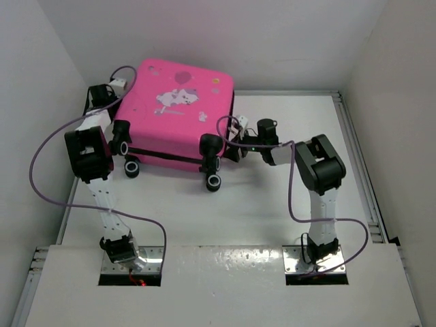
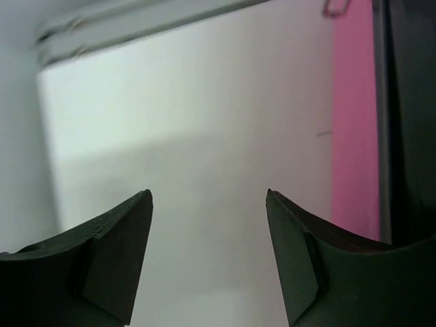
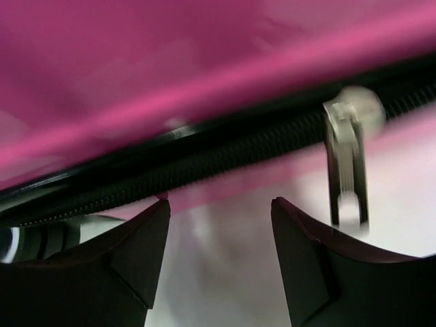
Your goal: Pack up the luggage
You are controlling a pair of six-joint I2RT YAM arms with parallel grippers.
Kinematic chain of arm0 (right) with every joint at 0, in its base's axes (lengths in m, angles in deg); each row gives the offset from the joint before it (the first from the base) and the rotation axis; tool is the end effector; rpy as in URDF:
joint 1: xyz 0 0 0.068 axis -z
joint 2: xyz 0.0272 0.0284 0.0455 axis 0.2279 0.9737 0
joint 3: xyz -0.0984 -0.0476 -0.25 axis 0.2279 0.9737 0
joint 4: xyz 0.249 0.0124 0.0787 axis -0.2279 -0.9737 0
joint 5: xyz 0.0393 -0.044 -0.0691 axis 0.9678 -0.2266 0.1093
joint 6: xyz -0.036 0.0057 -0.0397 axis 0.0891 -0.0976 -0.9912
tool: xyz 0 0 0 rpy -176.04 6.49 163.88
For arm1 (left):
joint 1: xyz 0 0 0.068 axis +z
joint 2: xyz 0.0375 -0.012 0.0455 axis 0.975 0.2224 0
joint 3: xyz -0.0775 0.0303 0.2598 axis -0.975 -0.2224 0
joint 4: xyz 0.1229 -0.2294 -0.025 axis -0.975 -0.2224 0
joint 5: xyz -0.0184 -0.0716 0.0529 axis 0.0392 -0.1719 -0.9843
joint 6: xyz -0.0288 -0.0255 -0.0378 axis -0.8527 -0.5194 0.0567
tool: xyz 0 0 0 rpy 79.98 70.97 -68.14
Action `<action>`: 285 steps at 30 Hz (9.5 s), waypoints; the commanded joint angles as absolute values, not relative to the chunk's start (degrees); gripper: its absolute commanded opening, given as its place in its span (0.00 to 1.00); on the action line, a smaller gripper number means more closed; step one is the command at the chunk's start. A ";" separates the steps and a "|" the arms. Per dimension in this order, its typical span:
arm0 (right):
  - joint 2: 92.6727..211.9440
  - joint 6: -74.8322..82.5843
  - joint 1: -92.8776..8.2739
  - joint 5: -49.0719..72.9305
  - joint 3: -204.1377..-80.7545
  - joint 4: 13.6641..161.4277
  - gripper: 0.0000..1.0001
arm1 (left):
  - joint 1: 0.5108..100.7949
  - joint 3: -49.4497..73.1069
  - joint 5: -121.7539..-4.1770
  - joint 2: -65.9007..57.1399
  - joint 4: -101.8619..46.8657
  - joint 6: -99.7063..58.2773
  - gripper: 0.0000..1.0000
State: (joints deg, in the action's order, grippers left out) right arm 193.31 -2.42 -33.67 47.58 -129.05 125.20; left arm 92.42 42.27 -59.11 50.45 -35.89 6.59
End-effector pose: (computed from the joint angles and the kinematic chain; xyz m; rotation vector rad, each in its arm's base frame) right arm 0.3917 0.1725 0.1169 -0.8292 1.7975 0.9789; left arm 0.5092 0.1313 0.1938 0.1299 2.1451 0.0858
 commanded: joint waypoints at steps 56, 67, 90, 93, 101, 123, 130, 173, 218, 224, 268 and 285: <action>146.63 4.18 -27.86 24.41 -104.51 119.44 0.76 | 97.99 20.76 -23.69 -12.22 -73.93 17.88 0.80; 156.65 5.40 -23.28 26.45 -112.86 114.42 0.78 | 85.10 27.66 -31.83 -10.79 -104.40 39.47 0.93; 157.62 7.61 -22.58 23.63 -114.36 112.93 0.79 | 73.20 5.93 -50.31 -8.86 -85.77 31.91 0.79; 157.71 7.34 -22.67 23.01 -114.71 112.66 0.79 | 72.67 4.53 -48.91 -7.63 -82.52 31.38 0.64; 156.75 5.94 -23.19 22.04 -114.71 111.52 0.79 | 72.58 0.57 -45.83 -5.61 -77.16 32.61 0.37; 153.15 2.34 -24.43 11.76 -118.14 105.63 0.79 | 93.14 -1.37 -7.95 -12.11 -64.14 30.50 0.00; 154.46 6.01 -23.90 10.71 -119.54 104.31 0.80 | 96.49 -1.89 -7.15 -11.59 -64.14 34.20 0.00; 173.54 30.47 -27.33 58.17 -131.85 123.75 0.45 | 91.81 -11.91 -29.57 -2.62 -60.43 46.74 0.23; 206.41 72.73 -29.96 59.65 -163.93 124.70 0.73 | 108.28 7.23 -65.32 -3.43 -45.69 2.03 0.97; 203.86 72.21 -32.07 61.24 -161.03 129.36 0.70 | 103.09 7.35 -69.64 4.14 -45.69 3.96 0.94; 197.61 49.19 -13.63 53.95 -177.87 103.20 0.74 | 80.76 7.87 -53.92 8.38 -43.59 -3.86 0.99; 147.54 -2.46 -14.82 52.11 -123.53 88.33 0.35 | 91.30 -0.49 -58.22 -7.00 -38.65 -10.91 0.99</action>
